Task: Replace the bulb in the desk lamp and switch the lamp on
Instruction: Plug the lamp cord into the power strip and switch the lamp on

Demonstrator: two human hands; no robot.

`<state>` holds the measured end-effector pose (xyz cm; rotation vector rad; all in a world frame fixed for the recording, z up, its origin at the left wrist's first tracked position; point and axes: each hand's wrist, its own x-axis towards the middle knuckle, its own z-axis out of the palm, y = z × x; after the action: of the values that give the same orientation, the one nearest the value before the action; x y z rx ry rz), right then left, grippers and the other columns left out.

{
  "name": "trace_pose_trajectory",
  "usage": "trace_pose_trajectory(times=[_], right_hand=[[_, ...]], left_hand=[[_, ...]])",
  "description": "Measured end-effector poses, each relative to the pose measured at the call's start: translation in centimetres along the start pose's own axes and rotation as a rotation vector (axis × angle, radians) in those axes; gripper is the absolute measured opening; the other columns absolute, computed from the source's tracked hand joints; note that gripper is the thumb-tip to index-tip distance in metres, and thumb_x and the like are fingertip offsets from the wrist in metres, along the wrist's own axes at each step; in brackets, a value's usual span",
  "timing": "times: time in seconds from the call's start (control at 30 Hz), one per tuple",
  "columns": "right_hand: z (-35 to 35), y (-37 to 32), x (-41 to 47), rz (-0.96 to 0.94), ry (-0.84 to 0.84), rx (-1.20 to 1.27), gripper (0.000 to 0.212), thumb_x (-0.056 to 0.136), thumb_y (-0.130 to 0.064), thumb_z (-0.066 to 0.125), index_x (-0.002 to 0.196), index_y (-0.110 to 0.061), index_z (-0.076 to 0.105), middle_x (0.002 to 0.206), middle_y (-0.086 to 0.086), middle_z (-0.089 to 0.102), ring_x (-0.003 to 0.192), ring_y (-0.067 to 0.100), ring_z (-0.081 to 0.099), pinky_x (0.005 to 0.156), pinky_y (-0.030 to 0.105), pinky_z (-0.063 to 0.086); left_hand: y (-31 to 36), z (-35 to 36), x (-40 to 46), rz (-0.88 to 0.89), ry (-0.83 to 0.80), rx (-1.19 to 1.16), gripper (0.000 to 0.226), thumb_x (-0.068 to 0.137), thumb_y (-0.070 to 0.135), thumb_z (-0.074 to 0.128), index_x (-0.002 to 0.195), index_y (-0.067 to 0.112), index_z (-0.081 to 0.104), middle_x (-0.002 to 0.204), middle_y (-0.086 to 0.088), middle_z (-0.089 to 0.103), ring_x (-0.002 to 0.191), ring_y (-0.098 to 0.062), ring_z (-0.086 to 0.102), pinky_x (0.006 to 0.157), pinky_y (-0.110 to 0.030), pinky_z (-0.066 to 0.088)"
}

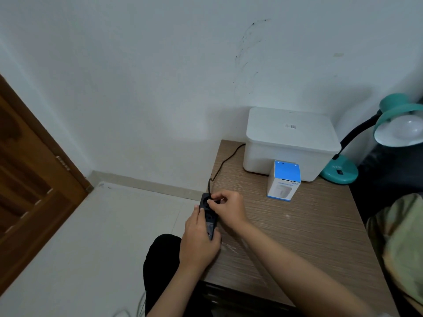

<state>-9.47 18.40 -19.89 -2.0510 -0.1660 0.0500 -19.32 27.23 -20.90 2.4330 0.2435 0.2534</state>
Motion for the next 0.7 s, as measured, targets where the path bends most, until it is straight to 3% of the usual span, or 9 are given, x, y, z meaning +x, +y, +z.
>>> trace_pose_trajectory(times=[0.23, 0.37, 0.5, 0.7], right_hand=[[-0.2, 0.1, -0.1, -0.016, -0.013, -0.013, 0.014, 0.075, -0.019, 0.075, 0.088, -0.014, 0.074, 0.075, -0.012, 0.065, 0.06, -0.009, 0.053, 0.059, 0.005, 0.039], [-1.1, 0.9, -1.1, -0.014, -0.039, 0.082, 0.016, 0.078, -0.012, 0.073, 0.094, -0.013, 0.072, 0.081, -0.005, 0.069, 0.073, 0.003, 0.063, 0.071, 0.019, 0.05], [-4.0, 3.0, -3.5, -0.101, 0.039, -0.035, 0.015, 0.082, -0.013, 0.068, 0.097, -0.015, 0.072, 0.087, -0.006, 0.071, 0.076, 0.001, 0.061, 0.071, 0.009, 0.045], [-11.7, 7.9, -5.8, -0.101, 0.147, -0.26, 0.014, 0.084, -0.017, 0.064, 0.097, -0.019, 0.069, 0.089, -0.009, 0.065, 0.084, 0.004, 0.058, 0.076, 0.022, 0.049]], left_hand=[[-0.2, 0.0, 0.0, -0.011, -0.011, 0.006, 0.068, 0.081, 0.027, 0.061, 0.139, 0.004, 0.032, 0.148, -0.012, 0.033, 0.136, -0.022, 0.03, 0.104, -0.022, 0.024], [-0.4, -0.1, 0.6, -0.018, -0.042, 0.063, 0.069, 0.08, 0.03, 0.061, 0.137, 0.004, 0.034, 0.147, -0.015, 0.035, 0.134, -0.026, 0.031, 0.109, -0.031, 0.028], [0.8, -0.1, 0.3, -0.025, -0.055, 0.188, 0.07, 0.08, 0.037, 0.059, 0.136, 0.003, 0.033, 0.146, -0.024, 0.026, 0.136, -0.037, 0.022, 0.113, -0.046, 0.024], [5.6, 4.7, -2.1, 0.227, -0.059, 0.128, 0.058, 0.08, 0.041, 0.048, 0.129, 0.012, 0.044, 0.149, -0.017, 0.029, 0.136, -0.035, 0.029, 0.109, -0.053, 0.03]])
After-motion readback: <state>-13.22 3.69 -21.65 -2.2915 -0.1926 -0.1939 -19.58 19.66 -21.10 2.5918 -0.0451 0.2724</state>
